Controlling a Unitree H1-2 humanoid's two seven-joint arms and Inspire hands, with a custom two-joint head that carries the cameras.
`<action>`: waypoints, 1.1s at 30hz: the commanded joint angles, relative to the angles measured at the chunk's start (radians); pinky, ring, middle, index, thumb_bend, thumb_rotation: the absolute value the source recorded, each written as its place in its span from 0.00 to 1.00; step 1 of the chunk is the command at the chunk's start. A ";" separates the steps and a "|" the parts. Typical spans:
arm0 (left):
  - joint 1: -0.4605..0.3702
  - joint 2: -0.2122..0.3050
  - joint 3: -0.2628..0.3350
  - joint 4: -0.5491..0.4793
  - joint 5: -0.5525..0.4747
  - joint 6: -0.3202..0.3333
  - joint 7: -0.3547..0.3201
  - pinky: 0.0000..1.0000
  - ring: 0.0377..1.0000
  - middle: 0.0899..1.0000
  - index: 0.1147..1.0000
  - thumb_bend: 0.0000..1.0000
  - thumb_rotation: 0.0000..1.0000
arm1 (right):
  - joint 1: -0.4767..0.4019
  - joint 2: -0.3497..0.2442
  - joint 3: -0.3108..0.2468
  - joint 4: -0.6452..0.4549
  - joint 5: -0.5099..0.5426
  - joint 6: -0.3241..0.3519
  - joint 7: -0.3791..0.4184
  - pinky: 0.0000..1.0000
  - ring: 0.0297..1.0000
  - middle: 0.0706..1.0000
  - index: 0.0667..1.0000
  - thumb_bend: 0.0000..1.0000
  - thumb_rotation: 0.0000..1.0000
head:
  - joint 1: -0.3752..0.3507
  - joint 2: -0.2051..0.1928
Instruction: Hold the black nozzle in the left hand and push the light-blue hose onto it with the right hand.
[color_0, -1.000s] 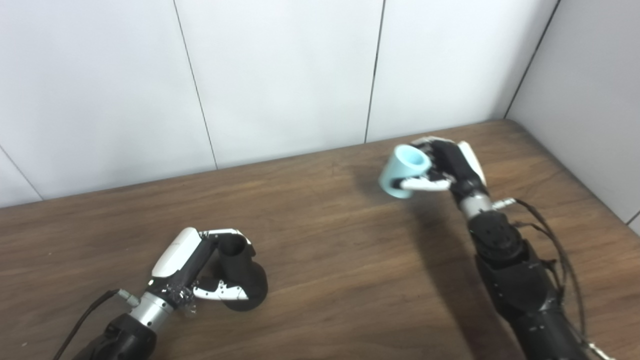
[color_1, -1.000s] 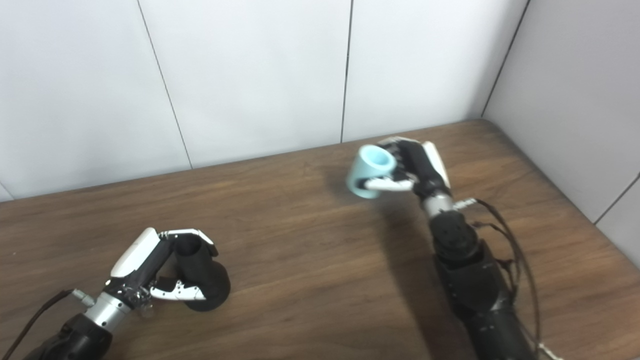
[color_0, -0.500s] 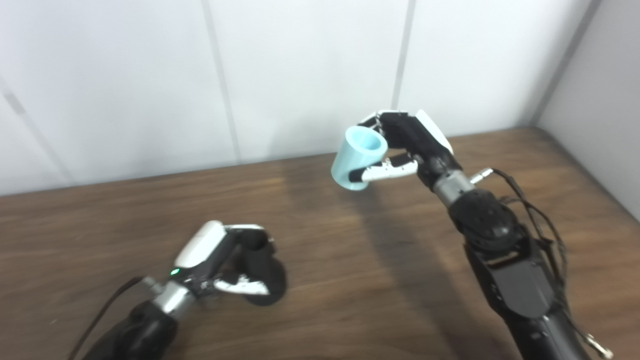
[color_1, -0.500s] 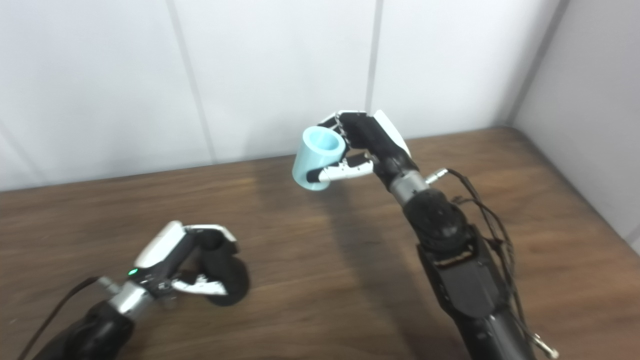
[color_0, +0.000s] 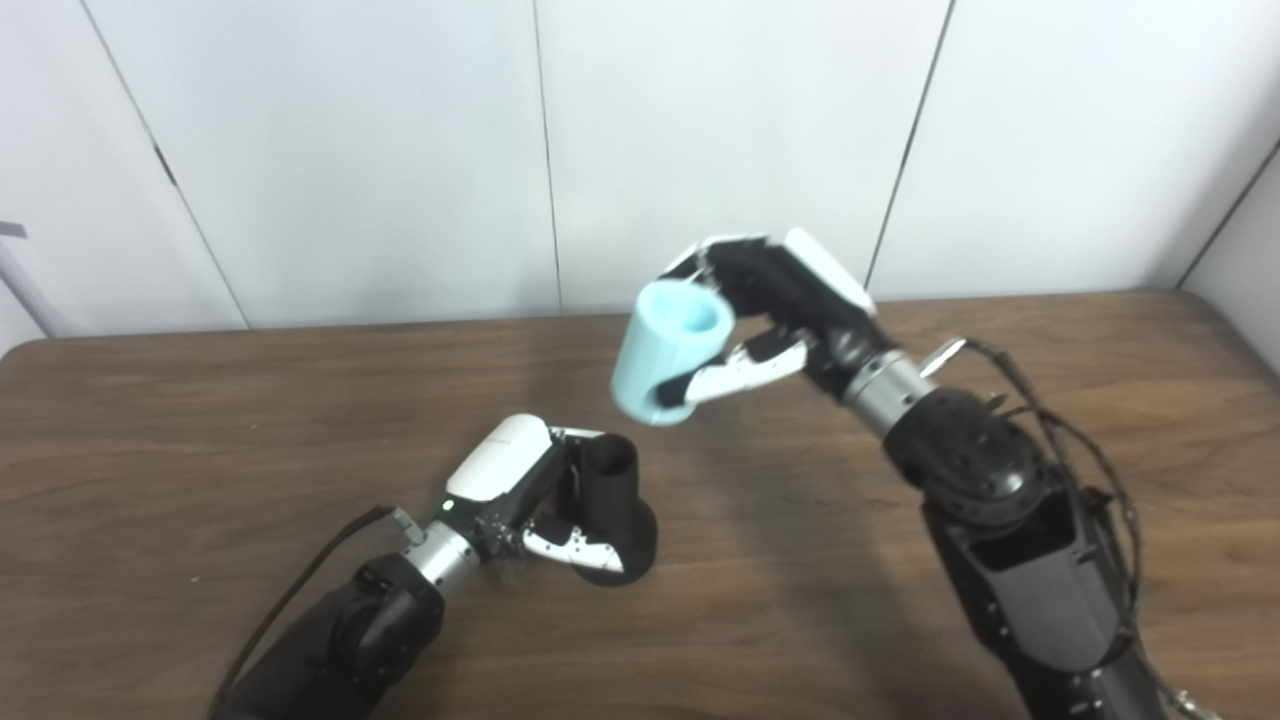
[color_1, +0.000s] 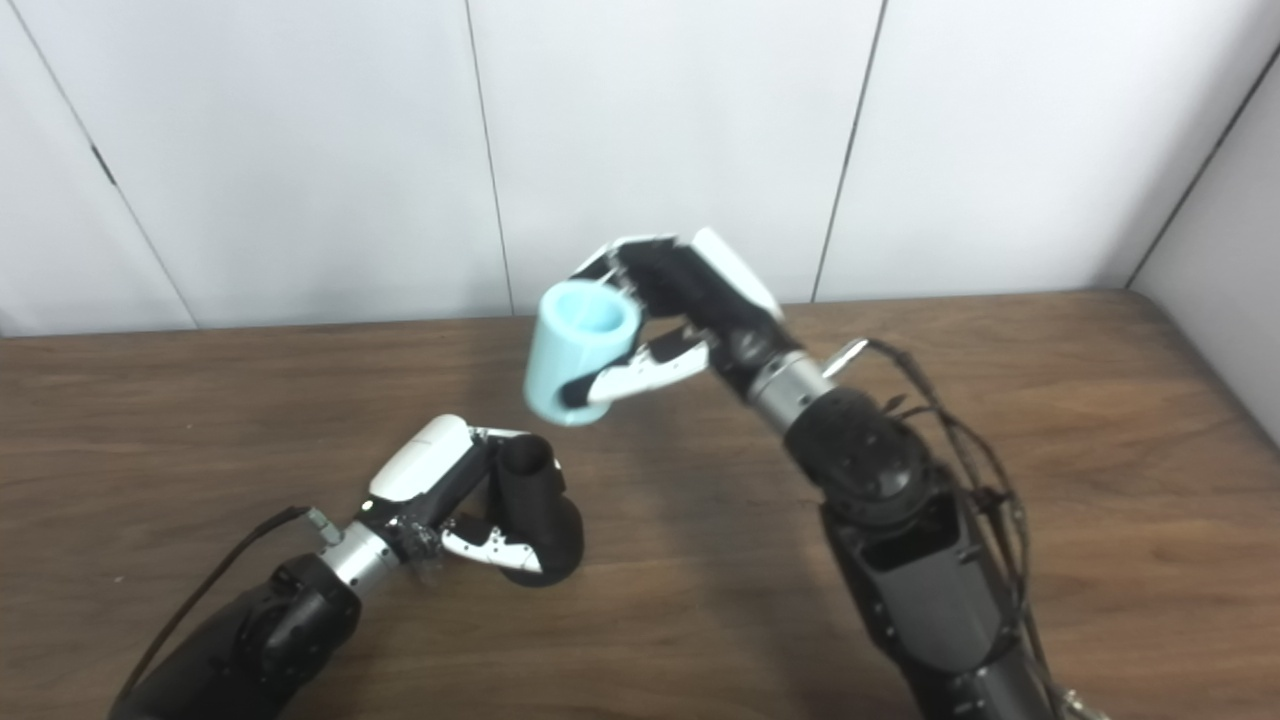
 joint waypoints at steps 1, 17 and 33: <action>0.118 -0.002 -0.103 0.119 0.120 0.123 -0.169 0.35 0.38 0.44 0.43 0.50 0.00 | -0.069 0.013 0.001 -0.046 -0.013 -0.001 -0.002 0.28 0.33 0.38 0.47 0.53 0.00 | 0.006 0.005; 0.110 -0.022 -0.098 0.132 0.118 0.130 -0.167 0.36 0.39 0.43 0.45 0.50 0.00 | -0.054 0.039 0.065 0.023 -0.102 -0.046 0.013 0.24 0.30 0.37 0.47 0.52 0.00 | 0.039 0.024; 0.105 -0.020 -0.104 0.145 0.124 0.123 -0.162 0.37 0.40 0.44 0.44 0.50 0.00 | -0.104 0.019 0.014 -0.033 -0.078 0.007 0.052 0.28 0.33 0.37 0.47 0.52 0.00 | 0.032 0.035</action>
